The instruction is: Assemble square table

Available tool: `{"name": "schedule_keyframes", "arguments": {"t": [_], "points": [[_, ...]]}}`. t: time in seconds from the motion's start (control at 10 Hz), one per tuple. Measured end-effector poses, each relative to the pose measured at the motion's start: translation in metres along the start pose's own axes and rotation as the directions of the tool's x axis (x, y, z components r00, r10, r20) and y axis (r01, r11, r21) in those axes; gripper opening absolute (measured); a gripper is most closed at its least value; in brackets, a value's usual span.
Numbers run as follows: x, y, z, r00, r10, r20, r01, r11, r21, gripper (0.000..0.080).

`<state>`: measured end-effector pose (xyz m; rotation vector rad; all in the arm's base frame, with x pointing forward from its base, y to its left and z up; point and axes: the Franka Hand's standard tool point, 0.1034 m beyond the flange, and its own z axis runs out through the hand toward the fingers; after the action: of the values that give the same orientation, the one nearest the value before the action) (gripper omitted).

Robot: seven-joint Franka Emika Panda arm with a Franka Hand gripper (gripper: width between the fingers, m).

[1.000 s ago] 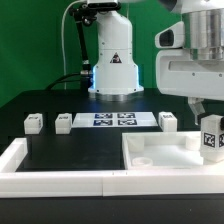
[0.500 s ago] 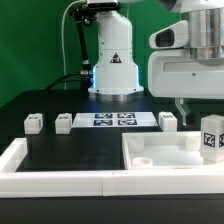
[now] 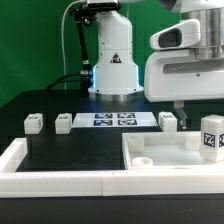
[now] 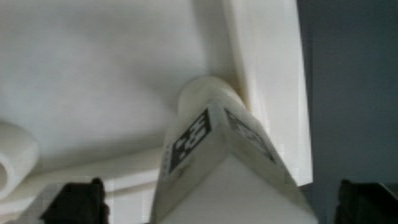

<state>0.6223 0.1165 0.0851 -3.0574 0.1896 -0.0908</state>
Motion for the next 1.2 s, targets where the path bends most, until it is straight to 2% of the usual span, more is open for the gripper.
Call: {"name": "schedule_keyframes", "arguments": {"t": [0.2,0.7,1.0,1.2], "points": [[0.0003,0.0007,-0.0001,0.987,-0.163,0.0,0.163,0.987,0.0,0.0649],[-0.0003,0.0,0.0003,0.908,-0.418,0.001,0.418,0.908,-0.002,0.0649],[0.0015,-0.0001,0.0002,0.797,-0.604,-0.004,0.603,0.797,-0.026,0.0649],[0.0018,0.001,0.0002,0.789,-0.614,-0.003,0.614,0.789,-0.027,0.0649]]}}
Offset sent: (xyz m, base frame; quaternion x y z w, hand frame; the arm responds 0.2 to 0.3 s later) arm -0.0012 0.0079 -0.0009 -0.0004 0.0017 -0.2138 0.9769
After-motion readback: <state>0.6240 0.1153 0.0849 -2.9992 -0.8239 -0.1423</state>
